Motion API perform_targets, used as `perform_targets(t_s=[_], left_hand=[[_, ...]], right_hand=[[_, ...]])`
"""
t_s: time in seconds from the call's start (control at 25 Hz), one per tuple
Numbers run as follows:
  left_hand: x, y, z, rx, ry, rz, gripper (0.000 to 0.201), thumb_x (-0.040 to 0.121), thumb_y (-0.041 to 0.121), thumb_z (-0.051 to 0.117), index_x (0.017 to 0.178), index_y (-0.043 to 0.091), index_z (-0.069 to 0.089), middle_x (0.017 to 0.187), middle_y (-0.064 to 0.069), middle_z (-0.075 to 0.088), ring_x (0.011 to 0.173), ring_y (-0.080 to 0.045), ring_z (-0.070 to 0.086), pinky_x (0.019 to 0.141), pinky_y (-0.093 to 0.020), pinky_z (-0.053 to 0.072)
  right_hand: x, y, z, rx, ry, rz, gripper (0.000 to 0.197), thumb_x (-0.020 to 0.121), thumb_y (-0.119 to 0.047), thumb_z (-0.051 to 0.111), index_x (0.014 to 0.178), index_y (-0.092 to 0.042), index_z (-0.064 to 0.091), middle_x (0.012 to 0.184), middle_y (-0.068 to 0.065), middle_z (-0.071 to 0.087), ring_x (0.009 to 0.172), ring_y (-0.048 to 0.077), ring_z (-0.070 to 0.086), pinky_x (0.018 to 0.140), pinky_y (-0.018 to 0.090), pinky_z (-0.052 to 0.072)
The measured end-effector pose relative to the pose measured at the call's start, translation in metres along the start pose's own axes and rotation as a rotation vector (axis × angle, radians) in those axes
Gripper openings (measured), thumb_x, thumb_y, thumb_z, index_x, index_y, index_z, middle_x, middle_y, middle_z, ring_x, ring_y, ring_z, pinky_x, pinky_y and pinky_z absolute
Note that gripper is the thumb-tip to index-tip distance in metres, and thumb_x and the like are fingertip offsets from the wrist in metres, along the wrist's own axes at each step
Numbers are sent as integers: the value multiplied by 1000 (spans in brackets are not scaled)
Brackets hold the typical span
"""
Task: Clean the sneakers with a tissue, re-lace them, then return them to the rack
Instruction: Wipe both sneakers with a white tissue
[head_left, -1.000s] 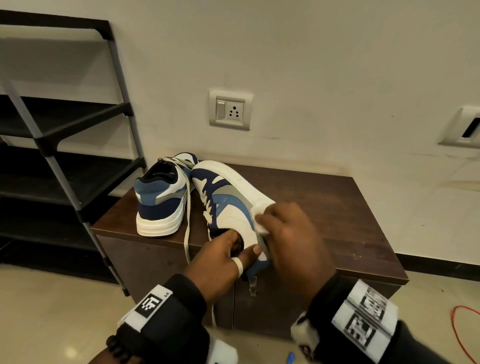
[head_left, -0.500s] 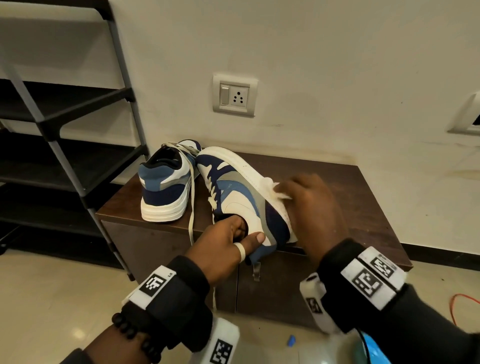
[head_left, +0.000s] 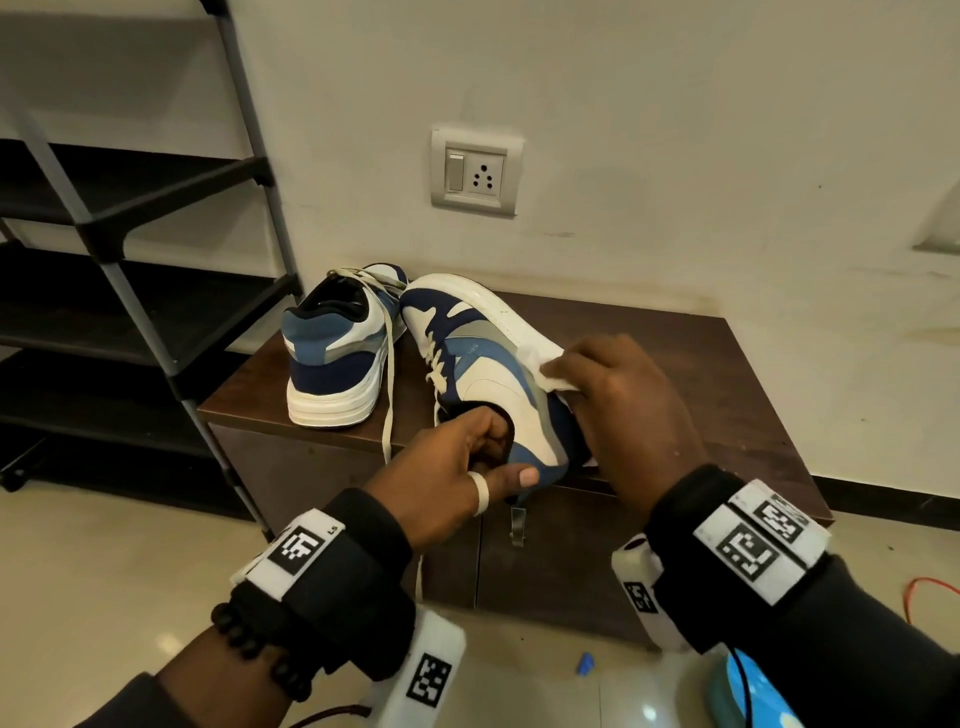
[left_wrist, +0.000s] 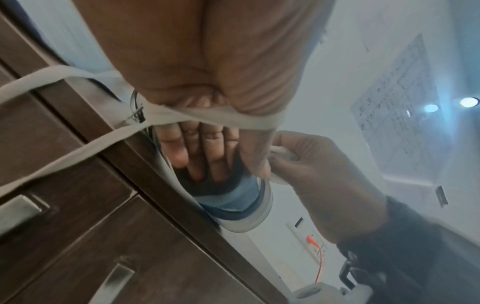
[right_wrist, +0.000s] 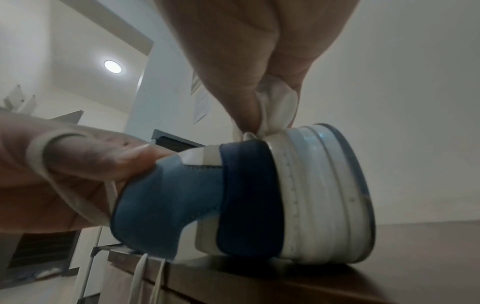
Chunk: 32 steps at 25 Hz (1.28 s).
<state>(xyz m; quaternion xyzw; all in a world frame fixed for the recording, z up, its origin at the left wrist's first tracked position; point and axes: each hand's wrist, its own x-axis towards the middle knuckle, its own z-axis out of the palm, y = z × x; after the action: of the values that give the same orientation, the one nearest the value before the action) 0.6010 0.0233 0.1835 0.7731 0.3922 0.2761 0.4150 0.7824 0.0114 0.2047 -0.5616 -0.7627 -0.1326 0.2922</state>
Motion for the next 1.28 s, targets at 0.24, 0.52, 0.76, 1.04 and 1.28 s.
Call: perform_targets(t_s=[0.24,0.52,0.76,1.04,1.28], left_hand=[[-14,1,-13,645,-178,25,59,91,11,59,142,22,34,141,5,44,129,-13,41,95,-10,29],[-11,5,-15,-8,-245,-104,25,93,24,53,117,30,47,119,8,60,111,-5,57,97,-25,46],[-1,2,11,-351,51,-166,10,96,24,53,94,19,62,78,12,66,74,2,63,72,-25,52],[5,0,21,-697,121,-304,31,87,15,63,116,4,60,101,-8,73,89,-15,70,66,-21,54],[10,-3,16,-616,82,-334,18,90,14,60,108,12,62,100,-3,72,95,-14,67,74,-24,54]], right_hand=[[-2,0,7,-26,48,-24,25,70,-1,77,95,-4,72,92,13,66,83,30,61,59,31,48],[-3,-3,4,-34,71,44,28,70,-5,78,97,-8,73,97,11,66,90,30,59,61,32,47],[-11,-28,12,0,-36,-96,34,62,-8,84,93,-10,72,92,10,65,85,28,61,59,36,53],[-8,-18,6,16,-69,-76,28,69,-7,79,96,-11,72,93,8,65,86,26,59,66,31,48],[-1,-6,-7,6,-26,10,23,71,-9,75,94,-10,72,94,10,66,86,27,60,62,30,46]])
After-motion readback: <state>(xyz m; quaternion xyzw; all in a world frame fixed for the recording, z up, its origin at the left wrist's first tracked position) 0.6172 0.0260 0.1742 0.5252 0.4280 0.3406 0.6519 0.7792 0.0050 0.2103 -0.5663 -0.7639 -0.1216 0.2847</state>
